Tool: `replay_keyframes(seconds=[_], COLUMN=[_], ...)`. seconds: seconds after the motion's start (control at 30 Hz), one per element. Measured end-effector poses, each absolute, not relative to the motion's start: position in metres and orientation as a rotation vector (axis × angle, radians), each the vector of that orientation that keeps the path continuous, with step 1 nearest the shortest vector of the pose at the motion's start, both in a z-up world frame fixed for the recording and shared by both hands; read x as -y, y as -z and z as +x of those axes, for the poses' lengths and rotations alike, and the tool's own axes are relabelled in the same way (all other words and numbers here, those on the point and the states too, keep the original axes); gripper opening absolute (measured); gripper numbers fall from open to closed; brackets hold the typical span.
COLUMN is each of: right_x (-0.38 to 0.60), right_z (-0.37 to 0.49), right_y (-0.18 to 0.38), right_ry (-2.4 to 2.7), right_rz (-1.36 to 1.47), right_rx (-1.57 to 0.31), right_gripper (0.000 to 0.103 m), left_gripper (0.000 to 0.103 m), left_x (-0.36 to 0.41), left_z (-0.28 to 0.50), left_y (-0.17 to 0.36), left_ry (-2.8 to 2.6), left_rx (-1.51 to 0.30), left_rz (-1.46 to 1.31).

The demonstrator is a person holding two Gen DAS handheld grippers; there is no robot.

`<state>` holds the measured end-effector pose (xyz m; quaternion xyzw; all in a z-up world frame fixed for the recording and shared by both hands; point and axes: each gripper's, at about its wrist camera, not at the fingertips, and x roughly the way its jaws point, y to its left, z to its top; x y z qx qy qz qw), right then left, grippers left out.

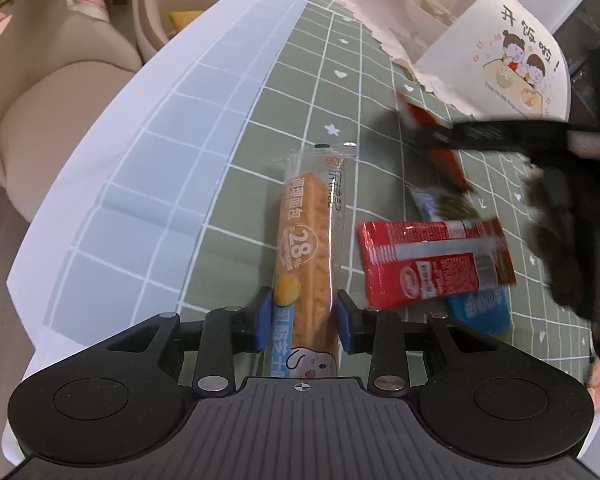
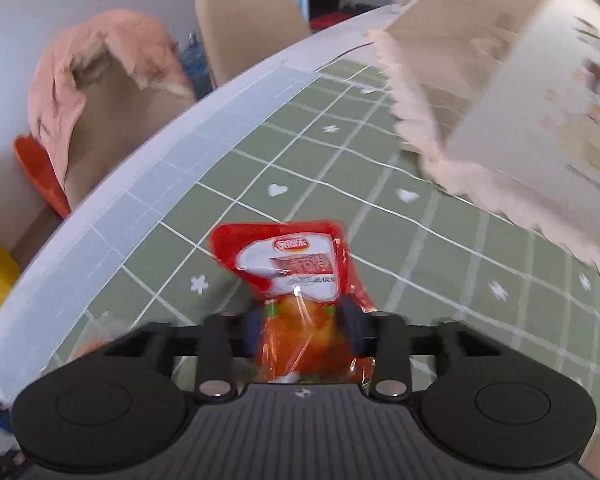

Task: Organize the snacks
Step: 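Grasp the red snack bag with the right gripper while the left gripper holds the bread stick, then carry the bread stick and red bag into the pink box and open both grippers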

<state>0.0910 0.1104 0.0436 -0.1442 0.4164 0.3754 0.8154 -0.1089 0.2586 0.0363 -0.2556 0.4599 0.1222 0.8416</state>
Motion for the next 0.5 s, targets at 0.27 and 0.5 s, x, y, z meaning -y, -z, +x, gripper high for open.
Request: replay_keyframes(seconds=[0.27, 0.5], right_x=[0.036, 0.17], right_z=[0.069, 0.038], right_y=[-0.053, -0.047], right_ry=[-0.687, -0.443], right_rz=[0.004, 0.34], right_rx=[-1.017, -1.029], right_gripper=[0.028, 0.022], left_gripper=[0.033, 0.033], left_x=[-0.234, -0.159], left_z=[-0.102, -0.086], left_y=[-0.047, -0.091], left_ry=[-0.212, 0.071], left_rx=[-0.95, -0.854], left_rz=[-0.521, -0.403])
